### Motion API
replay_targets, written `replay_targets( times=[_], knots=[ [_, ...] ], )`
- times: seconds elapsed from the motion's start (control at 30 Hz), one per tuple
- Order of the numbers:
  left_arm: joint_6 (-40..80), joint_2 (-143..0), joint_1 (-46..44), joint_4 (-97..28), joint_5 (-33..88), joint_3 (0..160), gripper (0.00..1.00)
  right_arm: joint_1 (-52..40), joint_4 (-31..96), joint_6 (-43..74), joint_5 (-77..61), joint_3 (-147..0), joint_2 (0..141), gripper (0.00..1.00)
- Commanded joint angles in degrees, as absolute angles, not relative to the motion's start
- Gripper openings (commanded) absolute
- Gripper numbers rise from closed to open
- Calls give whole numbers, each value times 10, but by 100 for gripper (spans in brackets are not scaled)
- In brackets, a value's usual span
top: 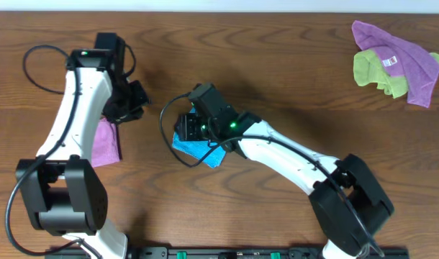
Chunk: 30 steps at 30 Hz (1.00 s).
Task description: Fold the cloth
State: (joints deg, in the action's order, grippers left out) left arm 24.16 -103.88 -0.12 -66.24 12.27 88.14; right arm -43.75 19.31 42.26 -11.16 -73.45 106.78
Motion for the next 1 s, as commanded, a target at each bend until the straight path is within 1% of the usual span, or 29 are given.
replay_targets(
  times=[0.0,0.27,0.3,0.47,0.53,0.77,0.9,0.97],
  knots=[
    [238,-1017,20,-668,160,895,6,-418,229,411,-67,-749,1037,60],
    [238,-1017,38,-684,216,895,7,-380,380,396,34,-749,945,61],
    [238,-1017,38,-687,224,895,9,-374,400,390,44,-749,931,61],
    [252,-1017,37,-691,275,883,11,-341,542,389,90,-748,859,61],
    [261,-1017,37,-687,289,870,11,-334,575,389,103,-745,839,61],
    [270,-1014,34,-644,360,769,10,-329,629,389,106,-676,737,61],
    [270,-1014,33,-615,404,726,9,-329,633,389,106,-615,633,61],
    [270,-1014,31,-611,410,722,9,-329,635,390,105,-569,553,61]
  ],
)
